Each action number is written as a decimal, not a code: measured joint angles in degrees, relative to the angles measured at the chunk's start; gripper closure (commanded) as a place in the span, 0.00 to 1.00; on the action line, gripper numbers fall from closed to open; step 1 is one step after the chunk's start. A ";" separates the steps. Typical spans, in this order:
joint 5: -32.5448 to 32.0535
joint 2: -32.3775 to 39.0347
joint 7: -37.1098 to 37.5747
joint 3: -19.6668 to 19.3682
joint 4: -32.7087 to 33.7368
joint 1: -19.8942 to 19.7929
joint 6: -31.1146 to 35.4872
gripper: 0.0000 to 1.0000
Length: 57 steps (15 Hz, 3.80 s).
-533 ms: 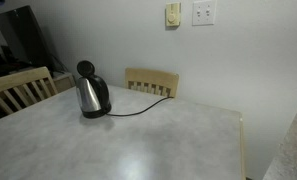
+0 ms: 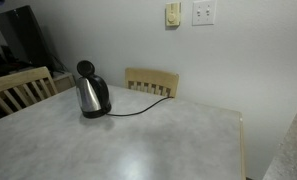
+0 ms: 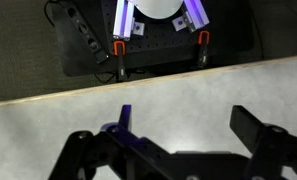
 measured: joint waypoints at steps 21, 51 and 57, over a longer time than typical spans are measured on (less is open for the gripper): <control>1.07 0.01 -0.26 0.06 0.17 0.15 1.27 0.00; 8.33 25.72 -0.80 10.03 17.63 8.57 29.94 0.00; 8.26 35.29 3.10 13.54 24.03 9.22 33.34 0.00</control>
